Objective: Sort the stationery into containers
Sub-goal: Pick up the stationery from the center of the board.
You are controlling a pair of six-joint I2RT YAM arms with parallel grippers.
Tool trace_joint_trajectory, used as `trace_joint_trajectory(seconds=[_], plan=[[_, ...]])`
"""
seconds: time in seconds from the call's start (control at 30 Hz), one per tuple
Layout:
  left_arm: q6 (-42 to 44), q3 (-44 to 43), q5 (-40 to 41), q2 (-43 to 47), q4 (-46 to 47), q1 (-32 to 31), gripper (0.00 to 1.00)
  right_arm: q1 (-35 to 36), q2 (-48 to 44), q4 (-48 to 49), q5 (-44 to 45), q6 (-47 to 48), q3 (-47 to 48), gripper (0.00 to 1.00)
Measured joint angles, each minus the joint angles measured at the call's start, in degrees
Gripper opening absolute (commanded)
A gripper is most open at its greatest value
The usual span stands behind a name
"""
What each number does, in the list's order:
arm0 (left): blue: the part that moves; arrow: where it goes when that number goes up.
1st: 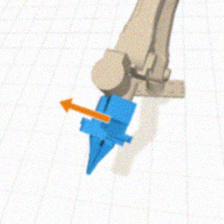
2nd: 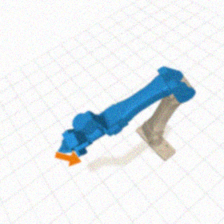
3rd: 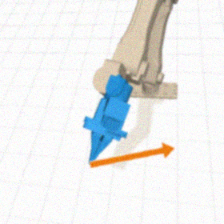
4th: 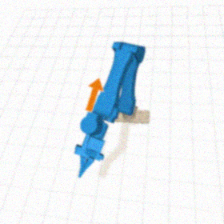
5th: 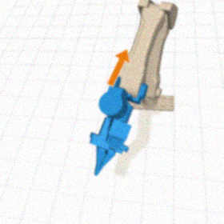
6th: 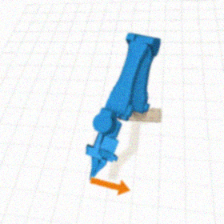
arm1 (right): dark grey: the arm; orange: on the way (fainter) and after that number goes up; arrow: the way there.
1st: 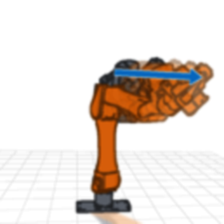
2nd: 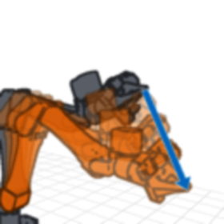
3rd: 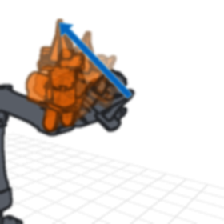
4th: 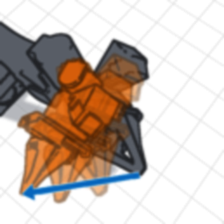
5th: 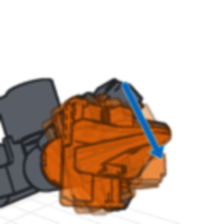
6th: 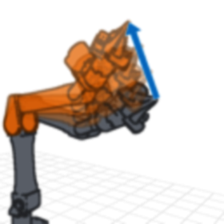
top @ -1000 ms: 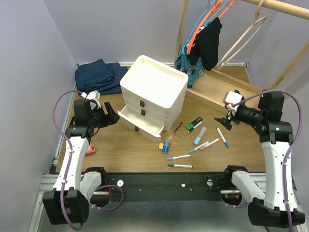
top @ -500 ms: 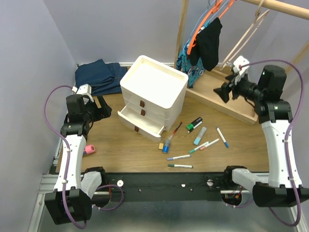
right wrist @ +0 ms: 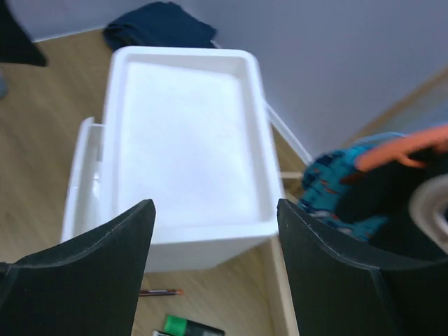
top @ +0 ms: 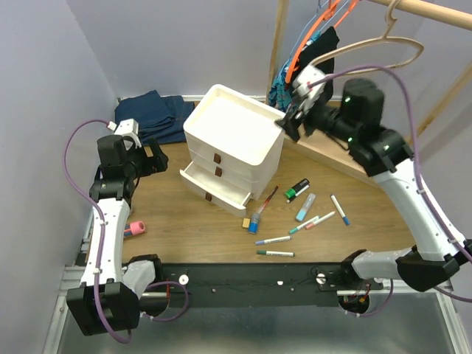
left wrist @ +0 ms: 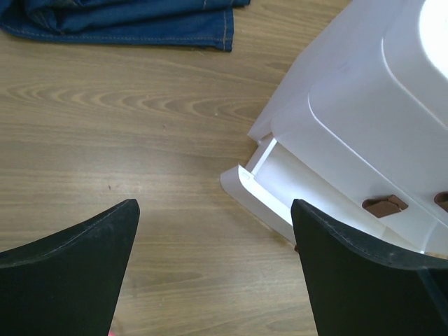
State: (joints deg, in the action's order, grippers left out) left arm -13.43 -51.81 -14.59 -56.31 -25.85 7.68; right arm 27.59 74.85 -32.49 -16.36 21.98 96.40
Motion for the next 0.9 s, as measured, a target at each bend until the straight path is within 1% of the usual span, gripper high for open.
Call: trace_joint_trajectory(seconds=[0.13, 0.23, 0.43, 0.67, 0.8, 0.9], plan=[[2.19, -2.43, 0.46, -0.94, -0.63, 0.46, 0.99, 12.66, -1.75, -0.26, 4.59, 0.00, -6.73, 0.78], [3.85, -4.83, 0.48, -2.16, -1.55, 1.07, 0.99, 15.85, -2.05, -0.46, 5.95, -1.01, -10.43, 0.78], [4.20, -8.20, 0.44, -3.91, -2.75, 3.50, 0.99, 18.08, -2.23, -0.55, 9.81, -1.68, -14.34, 0.77], [3.96, -9.46, 0.50, -4.46, -2.95, 4.48, 0.99, 26.91, -0.22, 1.57, 12.48, -1.57, -16.09, 0.78], [3.91, -9.46, 1.01, -4.44, -2.89, 4.66, 0.99, 31.39, 0.20, 2.80, 12.59, -1.60, -21.09, 0.78], [3.65, -9.44, 1.33, -4.11, -2.84, 4.74, 0.99, 33.40, 0.04, 3.91, 12.57, -1.57, -25.49, 0.78]])
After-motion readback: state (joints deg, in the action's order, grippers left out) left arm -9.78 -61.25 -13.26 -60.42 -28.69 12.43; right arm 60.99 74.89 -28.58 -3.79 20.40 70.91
